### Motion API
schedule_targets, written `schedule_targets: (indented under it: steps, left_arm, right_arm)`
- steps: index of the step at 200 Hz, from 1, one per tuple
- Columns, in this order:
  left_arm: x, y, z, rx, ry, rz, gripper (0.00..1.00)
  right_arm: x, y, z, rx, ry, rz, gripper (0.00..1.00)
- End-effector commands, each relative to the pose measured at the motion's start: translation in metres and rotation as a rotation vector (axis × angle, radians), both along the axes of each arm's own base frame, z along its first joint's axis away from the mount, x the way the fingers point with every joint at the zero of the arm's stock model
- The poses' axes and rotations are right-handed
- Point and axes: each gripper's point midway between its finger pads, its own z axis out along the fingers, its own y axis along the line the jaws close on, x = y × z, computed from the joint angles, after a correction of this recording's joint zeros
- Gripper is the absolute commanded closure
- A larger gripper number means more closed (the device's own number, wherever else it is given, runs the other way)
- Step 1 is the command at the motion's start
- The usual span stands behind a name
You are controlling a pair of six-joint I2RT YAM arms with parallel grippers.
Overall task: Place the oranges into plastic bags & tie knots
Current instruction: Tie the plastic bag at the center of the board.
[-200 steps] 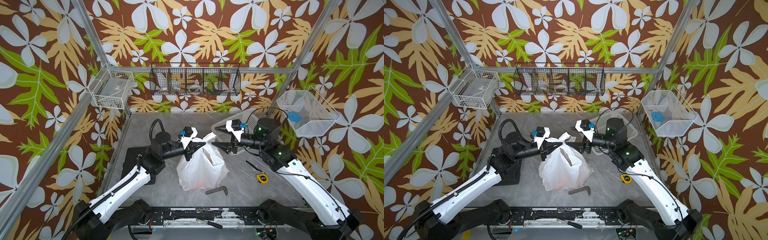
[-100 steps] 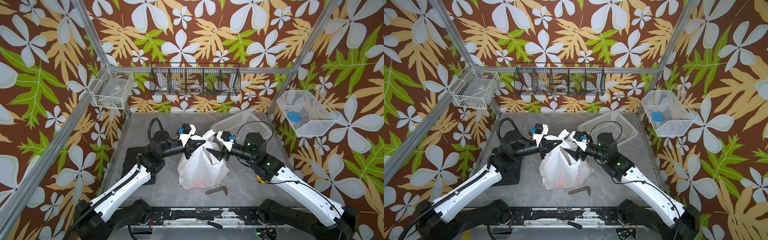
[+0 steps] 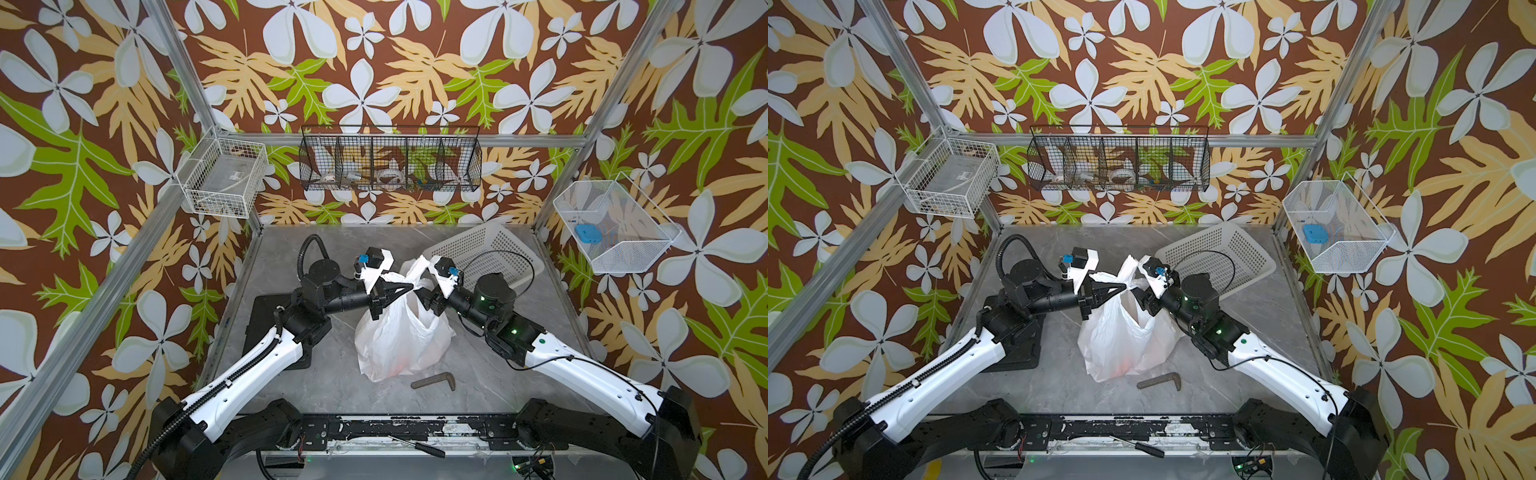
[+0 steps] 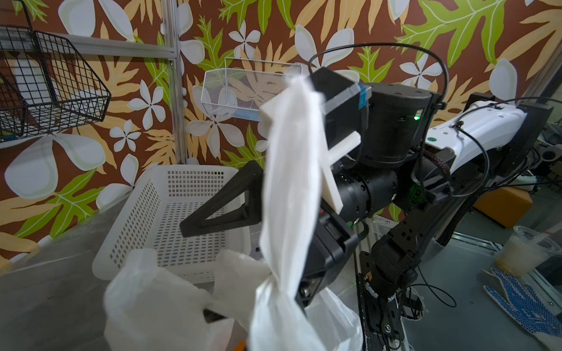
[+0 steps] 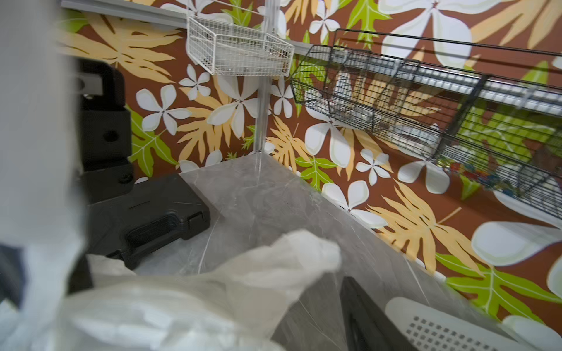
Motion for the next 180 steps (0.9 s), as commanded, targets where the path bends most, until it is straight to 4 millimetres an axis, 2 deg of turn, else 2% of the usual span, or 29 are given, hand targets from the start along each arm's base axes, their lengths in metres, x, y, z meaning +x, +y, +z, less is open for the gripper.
schedule_targets:
  steps: [1,16,32,52,65,90,105,137,151,180]
  left_arm:
    - [-0.006,0.004,-0.006,0.031,-0.001,-0.002,1.0]
    - [-0.003,0.006,-0.011,0.046,0.007,0.019,1.0]
    - [0.001,0.005,-0.014,0.056,0.017,0.037,1.0]
    - [0.009,0.005,-0.014,0.055,0.027,0.063,1.0]
    - [0.01,0.003,-0.014,0.057,0.026,0.055,1.0]
    - [0.011,0.005,-0.008,0.067,-0.004,0.06,1.0]
    - [0.014,0.006,-0.004,0.065,-0.009,0.062,1.0]
    - [0.019,0.002,-0.005,0.083,0.021,0.054,1.0]
    - [0.021,0.001,-0.005,0.08,0.043,0.056,1.0]
    - [0.017,-0.003,-0.005,0.071,0.081,0.021,1.0]
  right_arm:
    - [0.013,-0.047,0.032,0.171,-0.05,-0.254,0.48]
    - [0.006,-0.053,0.032,0.173,-0.045,-0.255,0.51]
    - [0.0,-0.045,0.023,0.121,-0.015,-0.2,0.51]
    - [-0.007,-0.038,0.008,0.032,0.009,-0.139,0.41]
    - [-0.019,-0.03,0.0,-0.042,-0.002,-0.057,0.35]
    - [-0.046,-0.02,-0.014,-0.191,-0.009,0.106,0.32]
    - [-0.057,-0.025,-0.007,-0.196,-0.058,0.125,0.26]
    - [-0.065,-0.039,0.031,-0.181,-0.214,0.09,0.17]
    - [-0.065,-0.034,0.031,-0.305,-0.26,0.122,0.15]
    - [-0.059,-0.031,0.042,-0.415,-0.421,0.111,0.15]
